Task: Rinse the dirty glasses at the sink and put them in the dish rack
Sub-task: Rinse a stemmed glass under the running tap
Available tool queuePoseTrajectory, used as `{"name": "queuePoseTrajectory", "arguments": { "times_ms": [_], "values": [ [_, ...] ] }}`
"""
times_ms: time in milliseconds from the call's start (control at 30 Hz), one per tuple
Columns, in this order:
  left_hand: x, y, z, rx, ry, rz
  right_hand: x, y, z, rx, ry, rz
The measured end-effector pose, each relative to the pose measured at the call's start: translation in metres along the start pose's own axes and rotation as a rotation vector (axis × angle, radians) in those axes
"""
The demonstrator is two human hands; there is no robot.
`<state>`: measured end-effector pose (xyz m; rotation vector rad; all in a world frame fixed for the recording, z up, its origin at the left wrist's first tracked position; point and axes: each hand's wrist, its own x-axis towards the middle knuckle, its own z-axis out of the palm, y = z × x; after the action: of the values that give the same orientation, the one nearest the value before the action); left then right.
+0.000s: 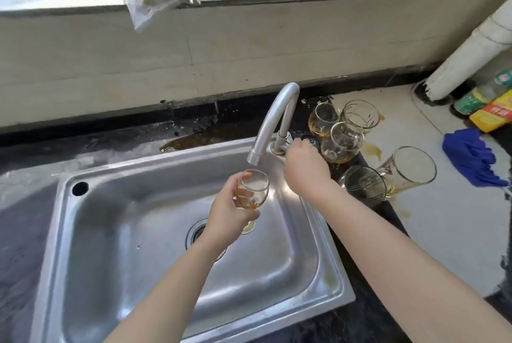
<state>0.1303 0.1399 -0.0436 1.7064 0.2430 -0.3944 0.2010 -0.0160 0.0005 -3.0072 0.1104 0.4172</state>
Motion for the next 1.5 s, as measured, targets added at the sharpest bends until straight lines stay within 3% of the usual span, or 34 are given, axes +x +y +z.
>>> {"name": "queuePoseTrajectory", "arguments": {
  "times_ms": [100,200,533,1100,1167,1233,1267,1333,1367,1433,1500],
  "values": [
    [0.008,-0.003,-0.003,-0.008,0.007,-0.007,0.025,-0.004,0.011,-0.291,0.001,-0.032],
    [0.013,-0.003,-0.005,-0.026,0.017,-0.015,0.038,-0.004,0.011,-0.372,0.012,-0.058],
    [0.014,-0.005,-0.01,-0.01,0.025,-0.025,0.036,-0.007,0.004,-0.504,0.01,-0.255],
    [-0.006,0.004,-0.003,-0.039,0.037,-0.002,0.014,-0.003,-0.008,-0.554,0.042,-0.349],
    [-0.002,0.002,-0.006,-0.05,0.042,-0.027,0.005,-0.002,-0.013,-0.48,0.132,-0.36],
    [-0.001,-0.003,-0.007,-0.07,0.053,-0.058,-0.009,0.0,-0.015,-0.209,0.214,-0.379],
    [-0.002,-0.006,-0.007,-0.082,0.056,-0.08,-0.019,0.0,-0.016,0.048,0.165,-0.343],
    [-0.003,-0.013,-0.007,-0.125,0.065,-0.119,-0.036,-0.004,-0.014,0.554,-0.115,-0.249],
    [-0.003,-0.016,-0.007,-0.143,0.07,-0.13,-0.042,-0.007,-0.008,0.696,-0.24,-0.233],
    [-0.004,-0.017,-0.006,-0.17,0.065,-0.131,-0.049,-0.012,0.003,0.744,-0.335,-0.26],
    [-0.004,-0.016,-0.003,-0.193,0.056,-0.116,-0.049,-0.018,0.011,0.772,-0.288,-0.29]
  ]
}}
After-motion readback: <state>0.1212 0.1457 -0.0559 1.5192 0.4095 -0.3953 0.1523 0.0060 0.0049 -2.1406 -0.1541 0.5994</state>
